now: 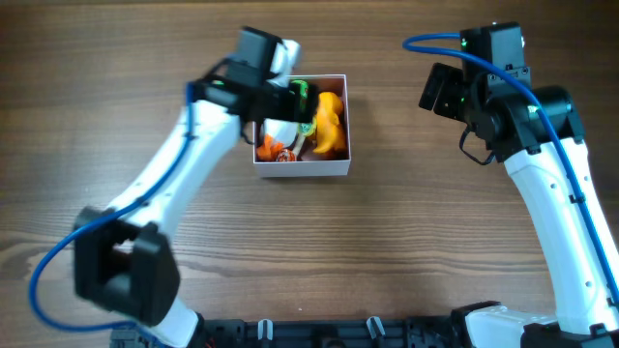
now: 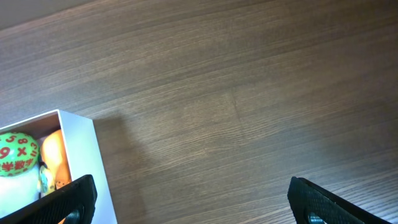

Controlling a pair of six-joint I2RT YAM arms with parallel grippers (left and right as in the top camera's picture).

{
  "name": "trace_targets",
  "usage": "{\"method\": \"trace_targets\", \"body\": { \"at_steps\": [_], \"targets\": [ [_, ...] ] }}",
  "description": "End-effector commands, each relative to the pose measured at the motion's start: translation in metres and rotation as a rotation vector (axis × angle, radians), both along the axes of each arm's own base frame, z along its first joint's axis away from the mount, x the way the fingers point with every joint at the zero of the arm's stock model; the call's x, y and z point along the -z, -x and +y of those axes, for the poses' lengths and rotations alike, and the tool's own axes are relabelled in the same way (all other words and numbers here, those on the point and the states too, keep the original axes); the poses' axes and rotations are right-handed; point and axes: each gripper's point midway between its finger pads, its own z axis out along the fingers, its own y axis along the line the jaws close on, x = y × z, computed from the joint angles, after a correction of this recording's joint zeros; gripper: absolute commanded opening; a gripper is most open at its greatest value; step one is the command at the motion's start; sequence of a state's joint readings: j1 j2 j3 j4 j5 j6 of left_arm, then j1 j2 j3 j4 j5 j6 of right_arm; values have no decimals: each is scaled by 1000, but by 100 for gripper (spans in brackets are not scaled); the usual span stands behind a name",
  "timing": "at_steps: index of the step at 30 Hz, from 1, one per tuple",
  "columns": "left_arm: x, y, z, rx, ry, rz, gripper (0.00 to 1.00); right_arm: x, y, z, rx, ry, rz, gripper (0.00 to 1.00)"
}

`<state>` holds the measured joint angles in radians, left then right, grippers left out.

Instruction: Pack container

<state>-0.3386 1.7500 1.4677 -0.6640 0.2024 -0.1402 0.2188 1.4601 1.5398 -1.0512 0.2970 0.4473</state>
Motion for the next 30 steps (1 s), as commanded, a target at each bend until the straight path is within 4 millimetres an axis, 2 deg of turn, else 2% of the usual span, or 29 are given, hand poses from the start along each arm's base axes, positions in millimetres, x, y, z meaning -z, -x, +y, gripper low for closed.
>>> {"method": "trace_targets", "body": {
  "at_steps": [1, 5, 7, 10, 15, 30],
  "targets": [
    [-60, -22, 84, -208, -14, -149, 100, -4, 0, -2, 7, 13, -12, 100],
    [-69, -25, 148, -348, -22, -156, 100, -4, 0, -2, 7, 13, -12, 100],
    [-67, -25, 170, -398, -27, -147, 100, -4, 0, -2, 6, 13, -12, 100],
    [-63, -21, 194, -449, -35, -124, 100, -4, 0, -2, 6, 13, -12, 100],
    [-63, -21, 205, -475, -37, -122, 100, -4, 0, -2, 6, 13, -12, 100],
    [-63, -21, 205, -475, -37, -122, 100, -6, 1, -2, 4, 12, -16, 100]
  ]
}}
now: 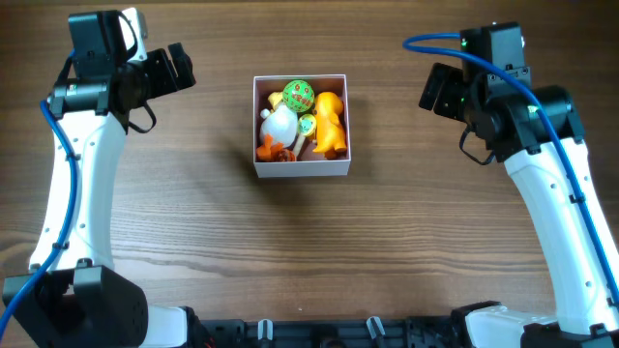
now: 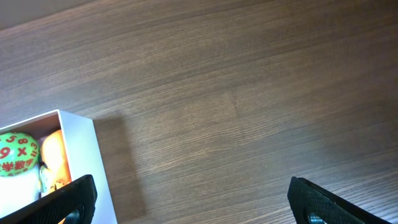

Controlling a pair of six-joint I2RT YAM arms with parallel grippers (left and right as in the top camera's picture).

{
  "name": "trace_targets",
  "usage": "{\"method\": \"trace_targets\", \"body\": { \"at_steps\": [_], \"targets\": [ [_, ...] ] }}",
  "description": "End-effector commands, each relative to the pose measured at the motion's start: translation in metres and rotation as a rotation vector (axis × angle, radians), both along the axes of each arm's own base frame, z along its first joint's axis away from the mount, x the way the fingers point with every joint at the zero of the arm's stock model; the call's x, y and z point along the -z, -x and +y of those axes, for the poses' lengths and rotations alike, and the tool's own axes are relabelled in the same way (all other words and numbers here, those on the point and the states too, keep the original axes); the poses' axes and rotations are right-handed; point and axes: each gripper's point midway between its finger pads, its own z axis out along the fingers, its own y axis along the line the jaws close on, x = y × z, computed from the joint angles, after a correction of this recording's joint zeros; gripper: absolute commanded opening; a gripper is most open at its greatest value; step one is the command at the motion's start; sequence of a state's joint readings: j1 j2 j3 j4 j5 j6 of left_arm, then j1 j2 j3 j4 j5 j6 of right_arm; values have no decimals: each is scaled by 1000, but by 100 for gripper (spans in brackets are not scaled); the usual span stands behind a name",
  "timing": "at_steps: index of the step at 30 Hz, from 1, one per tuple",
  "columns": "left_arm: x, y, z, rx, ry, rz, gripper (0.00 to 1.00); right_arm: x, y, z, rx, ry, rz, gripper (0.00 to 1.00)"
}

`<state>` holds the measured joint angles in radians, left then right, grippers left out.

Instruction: Pack container

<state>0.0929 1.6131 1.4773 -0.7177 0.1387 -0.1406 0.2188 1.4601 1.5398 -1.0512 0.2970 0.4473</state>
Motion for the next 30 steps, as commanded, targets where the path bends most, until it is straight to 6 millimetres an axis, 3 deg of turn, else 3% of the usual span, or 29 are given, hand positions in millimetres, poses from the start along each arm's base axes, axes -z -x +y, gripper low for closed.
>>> {"method": "trace_targets", "body": {
  "at_steps": [1, 5, 9, 12, 16, 19, 22, 25, 30],
  "targets": [
    [-10, -1, 2, -4, -4, -22, 100, -15, 5, -1, 1, 6, -43, 100],
    [-10, -1, 2, -4, -4, -22, 100, -63, 31, -5, -5, -28, -185, 100],
    [-10, -1, 2, -4, -4, -22, 100, -125, 82, -17, -2, -77, -398, 100],
    [-10, -1, 2, -4, -4, -22, 100, -170, 139, -31, -1, -121, -585, 100],
    [-10, -1, 2, -4, -4, -22, 100, -204, 222, -46, -19, -187, -809, 100],
    [-10, -1, 2, -4, -4, -22, 100, -199, 266, -58, -2, -204, -906, 100],
    [-9, -1, 2, -4, -4, -22, 100, -168, 289, -69, 66, -175, -946, 100],
    [-10, -1, 2, -4, -4, -22, 100, -133, 280, -73, 126, -138, -920, 100],
    [-10, -1, 2, -4, -4, -22, 100, -77, 230, -67, 130, -141, -876, 100]
  ]
}}
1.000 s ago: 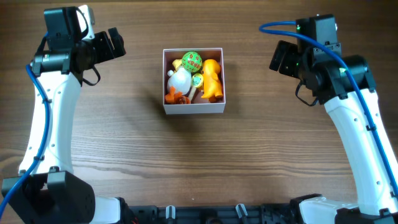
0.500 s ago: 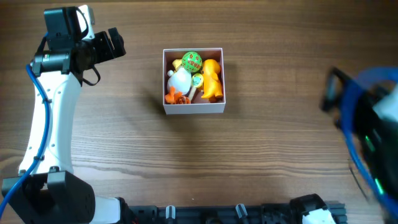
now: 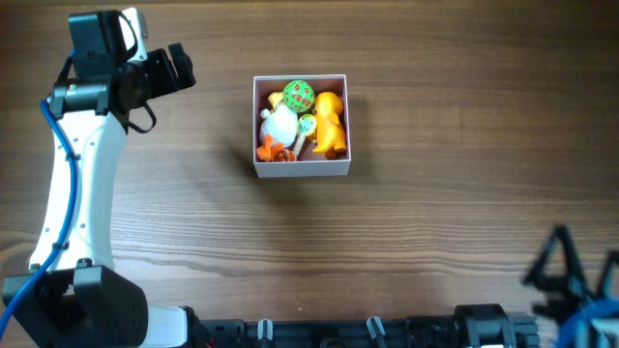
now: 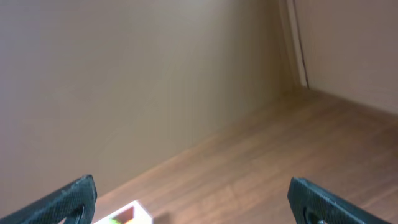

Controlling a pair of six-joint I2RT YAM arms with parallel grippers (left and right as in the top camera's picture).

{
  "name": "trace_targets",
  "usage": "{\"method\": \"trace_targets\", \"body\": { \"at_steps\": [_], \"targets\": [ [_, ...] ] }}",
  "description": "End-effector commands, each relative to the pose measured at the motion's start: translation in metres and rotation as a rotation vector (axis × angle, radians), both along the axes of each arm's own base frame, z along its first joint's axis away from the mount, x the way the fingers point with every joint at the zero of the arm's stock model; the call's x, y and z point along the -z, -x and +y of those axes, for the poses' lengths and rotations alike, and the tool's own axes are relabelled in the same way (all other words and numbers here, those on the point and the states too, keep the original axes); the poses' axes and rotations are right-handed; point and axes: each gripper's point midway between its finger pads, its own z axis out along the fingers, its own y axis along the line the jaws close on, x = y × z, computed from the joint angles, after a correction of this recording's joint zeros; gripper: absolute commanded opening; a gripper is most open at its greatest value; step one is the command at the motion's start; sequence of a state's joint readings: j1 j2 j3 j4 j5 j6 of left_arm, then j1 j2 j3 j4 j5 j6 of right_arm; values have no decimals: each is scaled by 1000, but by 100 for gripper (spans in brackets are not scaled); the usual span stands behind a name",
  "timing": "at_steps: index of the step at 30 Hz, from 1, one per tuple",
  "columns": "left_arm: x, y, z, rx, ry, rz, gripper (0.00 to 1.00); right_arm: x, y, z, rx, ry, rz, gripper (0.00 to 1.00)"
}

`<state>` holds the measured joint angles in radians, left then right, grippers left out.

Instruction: Pack container

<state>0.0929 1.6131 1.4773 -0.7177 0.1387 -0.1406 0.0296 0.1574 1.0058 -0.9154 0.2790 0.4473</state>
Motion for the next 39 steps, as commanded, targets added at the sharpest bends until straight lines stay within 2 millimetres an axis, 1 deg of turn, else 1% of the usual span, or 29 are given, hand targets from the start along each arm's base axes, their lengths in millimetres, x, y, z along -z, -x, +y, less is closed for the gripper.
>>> {"method": "trace_targets", "body": {
  "at_steps": [1, 2, 4, 7, 10, 11, 13, 22, 25, 27, 39],
  "targets": [
    [-10, -1, 2, -4, -4, -22, 100, 38, -38, 13, -67, -6, 6, 100],
    [-10, -1, 2, -4, -4, -22, 100, 46, -52, 16, -87, -6, -13, 100],
    [-10, -1, 2, -4, -4, -22, 100, 57, -72, 22, -122, 1, -47, 100],
    [-10, -1, 2, -4, -4, -22, 100, 76, -102, 33, -181, 85, -117, 100],
    [-10, -1, 2, -4, -4, -22, 100, 100, -114, 35, -194, 134, -138, 100],
    [-10, -1, 2, -4, -4, -22, 100, 111, -115, 35, -194, 142, -135, 100],
    [-10, -1, 2, -4, -4, -22, 100, 124, -116, 38, -210, 179, -122, 100],
    [-9, -1, 2, -4, -4, -22, 100, 152, -123, 63, -353, 436, -88, 100],
    [-10, -1, 2, -4, -4, -22, 100, 171, -125, 71, -407, 520, -54, 100],
    [-10, -1, 2, -4, -4, -22, 100, 185, -127, 71, -416, 514, -26, 100],
    [-10, -1, 2, -4, -4, -22, 100, 185, -129, 68, -392, 515, -44, 99]
  ]
}}
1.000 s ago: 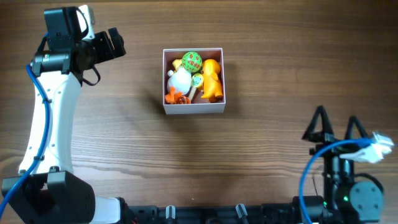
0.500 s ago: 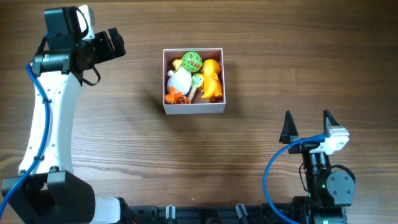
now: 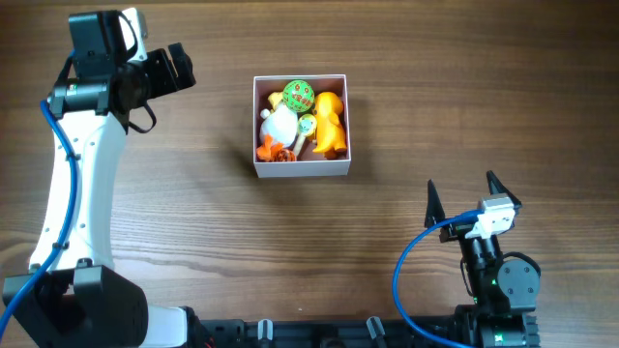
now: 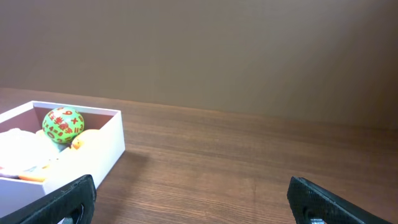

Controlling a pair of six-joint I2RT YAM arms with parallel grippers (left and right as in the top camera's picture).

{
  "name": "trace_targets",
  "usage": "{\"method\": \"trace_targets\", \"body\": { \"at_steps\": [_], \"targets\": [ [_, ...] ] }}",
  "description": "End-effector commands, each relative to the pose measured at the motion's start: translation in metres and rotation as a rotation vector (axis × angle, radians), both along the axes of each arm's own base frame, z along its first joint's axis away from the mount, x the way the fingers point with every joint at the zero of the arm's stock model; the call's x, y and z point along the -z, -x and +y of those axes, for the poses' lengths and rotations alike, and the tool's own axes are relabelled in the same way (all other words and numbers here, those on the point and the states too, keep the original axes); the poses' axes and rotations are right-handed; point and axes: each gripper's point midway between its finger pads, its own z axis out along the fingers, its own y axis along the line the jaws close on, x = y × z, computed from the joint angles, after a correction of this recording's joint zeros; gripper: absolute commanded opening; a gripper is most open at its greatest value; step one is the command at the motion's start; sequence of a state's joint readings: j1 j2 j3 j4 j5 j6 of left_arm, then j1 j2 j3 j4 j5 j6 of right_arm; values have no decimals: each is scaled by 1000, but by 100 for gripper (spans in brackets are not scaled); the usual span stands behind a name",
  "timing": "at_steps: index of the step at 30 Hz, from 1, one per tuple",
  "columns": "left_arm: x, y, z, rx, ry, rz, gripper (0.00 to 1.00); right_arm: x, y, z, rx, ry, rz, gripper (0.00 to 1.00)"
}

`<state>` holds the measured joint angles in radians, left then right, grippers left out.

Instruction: Pack container

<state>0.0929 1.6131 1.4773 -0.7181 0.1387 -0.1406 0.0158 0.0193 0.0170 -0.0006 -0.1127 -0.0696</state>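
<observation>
The white box (image 3: pixel 301 168) stands mid-table and holds a green ball with red numbers (image 3: pixel 298 95), an orange toy (image 3: pixel 332 122), a white toy (image 3: pixel 280 124) and a small orange piece (image 3: pixel 274 151). My left gripper (image 3: pixel 180 68) hangs open and empty at the far left, well away from the box. My right gripper (image 3: pixel 465 196) stands open and empty near the front right edge, pointing up and back. In the right wrist view its fingertips frame bare wood (image 4: pixel 193 202), with the box (image 4: pixel 99 158) and the green ball (image 4: pixel 62 123) at the left.
Brown wooden table (image 3: pixel 435 116) with nothing else lying on it. A plain wall (image 4: pixel 217 50) rises behind the table's far edge. The folded right arm base (image 3: pixel 498 285) sits at the front right, and a black rail runs along the front edge.
The right arm was almost out of the overhead view at the bottom right corner. It now sits folded at the front right, and its camera looks level across the table at the box. The left arm has not moved.
First my left gripper was over the box and the right arm hung raised at the back right. Then the left arm stood back at the far left, with the toys in the box uncovered. After that the right arm had left the back right, and now it is folded low at the front.
</observation>
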Motion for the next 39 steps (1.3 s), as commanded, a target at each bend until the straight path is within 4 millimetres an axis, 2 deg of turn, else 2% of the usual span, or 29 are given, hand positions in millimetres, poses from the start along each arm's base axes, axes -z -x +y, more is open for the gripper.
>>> {"method": "trace_targets", "body": {
  "at_steps": [1, 24, 28, 29, 31, 33, 35, 36, 37, 39],
  "targets": [
    [-10, -1, 2, -4, -4, -23, 100, 0, 1, 1, -8, 9, -14, 100],
    [-12, 0, 2, -4, -5, -28, 100, 2, 0, 1, -8, 9, -4, 100],
    [-59, 17, -5, 8, -14, -136, 100, 2, 0, 1, -8, 9, -4, 100],
    [-75, 24, -8, 13, -17, -178, 100, 2, 0, 1, -8, 9, -4, 100],
    [-124, 50, -18, 33, -25, -304, 100, 2, 0, 1, -8, 9, -4, 100],
    [-183, 94, -31, 62, -31, -473, 100, 2, 0, 1, -8, 9, -4, 100],
    [-224, 135, -40, 86, -33, -604, 100, 2, 0, 1, -8, 9, -4, 100],
    [-244, 160, -38, 75, -52, -680, 100, 2, 0, 1, -8, 9, -4, 100],
    [-256, 175, -34, 53, -65, -725, 100, 2, 0, 1, -8, 9, -4, 100],
    [-288, 233, -28, 18, -81, -871, 100, 2, 0, 1, -8, 9, -4, 100]
  ]
}}
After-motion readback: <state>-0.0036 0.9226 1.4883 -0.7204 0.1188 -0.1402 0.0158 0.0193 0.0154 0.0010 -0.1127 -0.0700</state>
